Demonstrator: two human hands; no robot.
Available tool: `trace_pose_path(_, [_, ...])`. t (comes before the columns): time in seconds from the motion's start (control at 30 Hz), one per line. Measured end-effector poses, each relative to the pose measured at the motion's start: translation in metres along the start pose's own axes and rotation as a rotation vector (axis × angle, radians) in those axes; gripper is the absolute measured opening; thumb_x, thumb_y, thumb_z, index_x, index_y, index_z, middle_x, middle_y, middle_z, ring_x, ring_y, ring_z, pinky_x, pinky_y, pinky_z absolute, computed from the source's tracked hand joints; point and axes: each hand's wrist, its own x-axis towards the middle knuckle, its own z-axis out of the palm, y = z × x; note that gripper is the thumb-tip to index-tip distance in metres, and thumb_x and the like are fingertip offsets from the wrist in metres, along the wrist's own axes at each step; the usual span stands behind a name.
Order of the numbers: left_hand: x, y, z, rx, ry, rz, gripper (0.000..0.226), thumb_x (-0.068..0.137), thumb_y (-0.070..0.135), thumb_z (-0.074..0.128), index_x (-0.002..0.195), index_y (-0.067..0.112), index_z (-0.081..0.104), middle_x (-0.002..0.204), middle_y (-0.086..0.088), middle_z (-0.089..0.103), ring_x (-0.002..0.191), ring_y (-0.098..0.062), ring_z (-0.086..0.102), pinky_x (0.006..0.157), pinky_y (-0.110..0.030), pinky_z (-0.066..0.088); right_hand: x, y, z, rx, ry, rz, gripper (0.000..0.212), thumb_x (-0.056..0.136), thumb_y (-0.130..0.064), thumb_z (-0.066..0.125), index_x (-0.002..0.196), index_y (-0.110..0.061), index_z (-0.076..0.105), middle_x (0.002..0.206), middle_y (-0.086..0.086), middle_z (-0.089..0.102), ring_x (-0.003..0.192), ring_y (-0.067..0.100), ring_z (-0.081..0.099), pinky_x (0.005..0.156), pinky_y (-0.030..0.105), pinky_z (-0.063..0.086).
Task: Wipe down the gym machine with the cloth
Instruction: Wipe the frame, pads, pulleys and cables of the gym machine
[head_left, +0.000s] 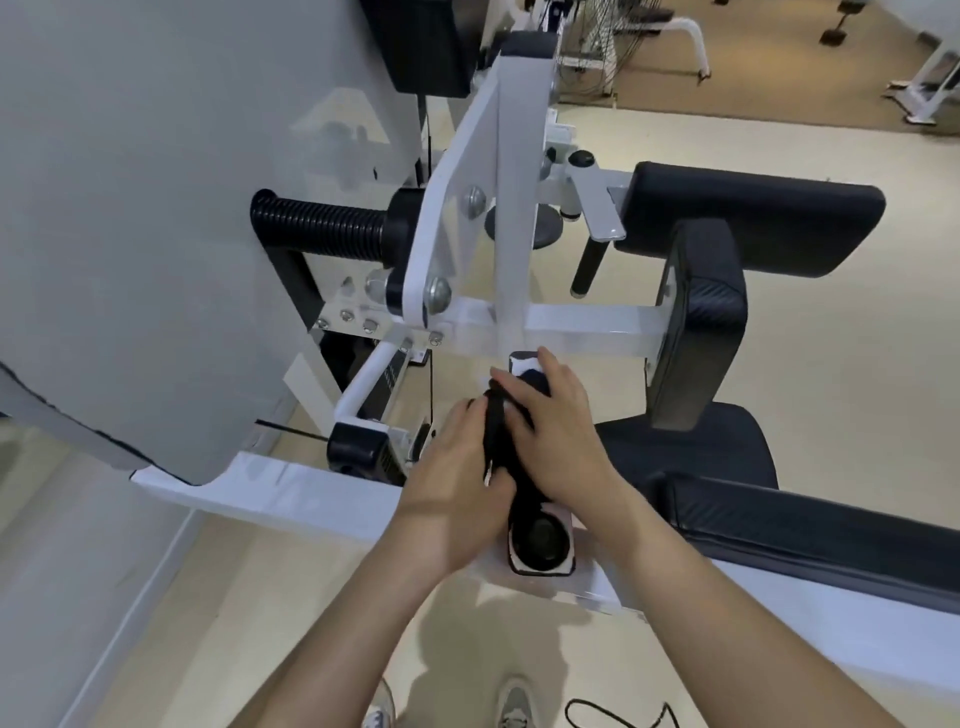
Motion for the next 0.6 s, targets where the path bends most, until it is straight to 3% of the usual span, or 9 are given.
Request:
trace_pose_path(0.1, [0.004, 0.006, 0.011, 0.202, 0.058, 0.027, 0.047, 0.093, 0.019, 0.050, 0.138, 0.017, 0.041, 0.143, 0.001, 0.037, 0.128, -0.021, 0.039, 0.104, -0.036, 0.037, 0.033, -0.006, 0.000, -0.045, 0.064, 0.062, 0.035, 0.101, -0.030, 0.041, 0.132, -0.035, 0.056, 0.159, 0.003, 0.019, 0.147, 0.026, 0.007, 0.118, 0.047, 0.013])
trace_pose_path(0.17, [-0.002, 0.008, 0.018, 0.321, 0.104, 0.031, 0.042, 0.096, 0.030, 0.046, 0.136, 0.019, 0.044, 0.141, 0.001, 0.040, 0.129, -0.021, 0.036, 0.106, -0.032, 0.034, 0.041, -0.009, -0.001, -0.183, 0.164, 0.061, 0.030, 0.100, -0.029, 0.041, 0.122, -0.031, 0.063, 0.155, -0.002, 0.029, 0.147, 0.020, 0.011, 0.116, 0.049, 0.012])
trace_pose_path(0.23, [-0.009, 0.008, 0.022, 0.336, 0.111, 0.028, 0.036, 0.096, 0.037, 0.046, 0.128, 0.021, 0.048, 0.121, 0.004, 0.052, 0.116, -0.018, 0.045, 0.095, -0.030, 0.039, 0.032, -0.010, -0.006, -0.309, 0.254, 0.006, 0.028, 0.094, -0.017, 0.044, 0.113, -0.024, 0.064, 0.137, -0.004, 0.049, 0.138, 0.018, 0.032, 0.110, 0.037, 0.018])
trace_pose_path(0.3, [-0.016, 0.007, 0.025, 0.311, 0.069, 0.016, 0.033, 0.094, 0.042, 0.048, 0.120, 0.022, 0.047, 0.100, 0.007, 0.053, 0.101, -0.016, 0.049, 0.082, -0.027, 0.039, 0.015, -0.007, -0.021, -0.326, 0.231, 0.018, 0.031, 0.085, -0.004, 0.049, 0.109, -0.018, 0.063, 0.112, 0.000, 0.062, 0.112, 0.022, 0.054, 0.092, 0.030, 0.035])
trace_pose_path(0.4, [-0.016, 0.008, 0.031, 0.211, 0.033, -0.002, 0.019, 0.088, 0.040, 0.052, 0.097, 0.025, 0.044, 0.078, 0.012, 0.050, 0.078, -0.014, 0.045, 0.065, -0.026, 0.032, -0.028, -0.012, -0.044, -0.409, 0.194, -0.052, 0.025, 0.071, -0.001, 0.054, 0.091, -0.012, 0.062, 0.089, 0.005, 0.063, 0.086, 0.028, 0.058, 0.063, 0.031, 0.038])
trace_pose_path(0.47, [-0.011, 0.010, 0.033, 0.209, -0.005, -0.015, 0.012, 0.083, 0.030, 0.054, 0.084, 0.025, 0.044, 0.073, 0.009, 0.055, 0.071, -0.017, 0.048, 0.059, -0.028, 0.032, -0.050, -0.018, -0.044, -0.510, 0.210, -0.243, 0.010, 0.060, -0.005, 0.062, 0.068, -0.010, 0.062, 0.074, 0.007, 0.062, 0.074, 0.029, 0.059, 0.060, 0.032, 0.046])
trace_pose_path(0.5, [-0.008, 0.011, 0.034, 0.214, -0.026, -0.024, 0.010, 0.081, 0.028, 0.055, 0.083, 0.024, 0.046, 0.072, 0.009, 0.056, 0.069, -0.017, 0.051, 0.058, -0.028, 0.033, -0.053, -0.017, -0.040, -0.537, 0.236, -0.293, 0.005, 0.062, -0.009, 0.065, 0.066, -0.010, 0.063, 0.077, 0.009, 0.063, 0.077, 0.031, 0.060, 0.067, 0.036, 0.051])
trace_pose_path(0.53, [-0.004, 0.011, 0.033, 0.186, -0.044, -0.043, 0.010, 0.080, 0.029, 0.058, 0.084, 0.024, 0.050, 0.072, 0.010, 0.058, 0.069, -0.016, 0.054, 0.058, -0.027, 0.037, -0.049, -0.015, -0.037, -0.486, 0.152, -0.240, 0.010, 0.071, -0.015, 0.065, 0.079, -0.009, 0.066, 0.094, 0.012, 0.064, 0.092, 0.033, 0.060, 0.080, 0.041, 0.050])
trace_pose_path(0.6, [0.002, 0.011, 0.032, 0.096, -0.073, -0.075, 0.020, 0.077, 0.039, 0.065, 0.086, 0.023, 0.057, 0.073, 0.011, 0.063, 0.069, -0.011, 0.057, 0.060, -0.023, 0.043, -0.024, -0.006, -0.034, -0.303, 0.035, 0.010, 0.038, 0.091, -0.034, 0.052, 0.127, -0.022, 0.052, 0.141, 0.006, 0.043, 0.132, 0.030, 0.037, 0.106, 0.047, 0.034])
